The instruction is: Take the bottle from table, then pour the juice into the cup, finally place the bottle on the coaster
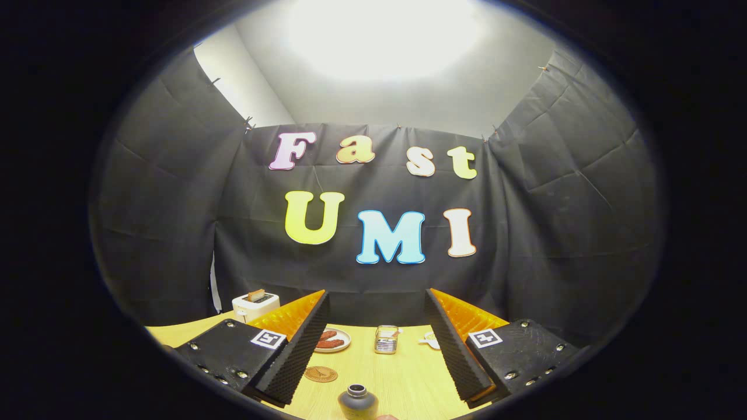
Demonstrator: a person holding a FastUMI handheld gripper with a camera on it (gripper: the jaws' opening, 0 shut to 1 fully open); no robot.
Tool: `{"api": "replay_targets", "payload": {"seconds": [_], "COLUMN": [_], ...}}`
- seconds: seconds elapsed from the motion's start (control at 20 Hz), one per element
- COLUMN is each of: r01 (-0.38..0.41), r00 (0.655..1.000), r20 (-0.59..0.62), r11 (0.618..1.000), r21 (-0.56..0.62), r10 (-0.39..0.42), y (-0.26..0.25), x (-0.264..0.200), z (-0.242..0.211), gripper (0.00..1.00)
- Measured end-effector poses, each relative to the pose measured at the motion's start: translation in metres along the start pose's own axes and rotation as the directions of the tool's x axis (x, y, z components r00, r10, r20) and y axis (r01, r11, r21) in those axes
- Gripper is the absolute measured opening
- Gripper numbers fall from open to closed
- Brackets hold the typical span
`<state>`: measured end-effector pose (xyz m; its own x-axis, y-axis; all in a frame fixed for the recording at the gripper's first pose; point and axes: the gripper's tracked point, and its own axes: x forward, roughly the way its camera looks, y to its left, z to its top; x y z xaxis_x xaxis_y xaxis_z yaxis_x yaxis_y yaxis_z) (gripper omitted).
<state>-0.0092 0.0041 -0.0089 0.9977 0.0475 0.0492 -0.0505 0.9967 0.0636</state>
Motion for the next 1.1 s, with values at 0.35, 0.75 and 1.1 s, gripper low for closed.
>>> {"api": "replay_targets", "payload": {"seconds": [0.35,0.75,1.1], "r01": [-0.036,-0.112,-0.143], "r00": [0.999,0.991,0.981], "r20": [-0.021,-0.068,-0.121], "r11": [0.999,0.993,0.988], "r21": [0.036,0.044,0.057], "r10": [0.037,0.115,0.149], "y": [-0.002,0.003,0.008], "x": [-0.004,-0.006,-0.002], "z": [-0.035,-0.083,-0.124], "gripper": [0.98,0.98,0.98]}}
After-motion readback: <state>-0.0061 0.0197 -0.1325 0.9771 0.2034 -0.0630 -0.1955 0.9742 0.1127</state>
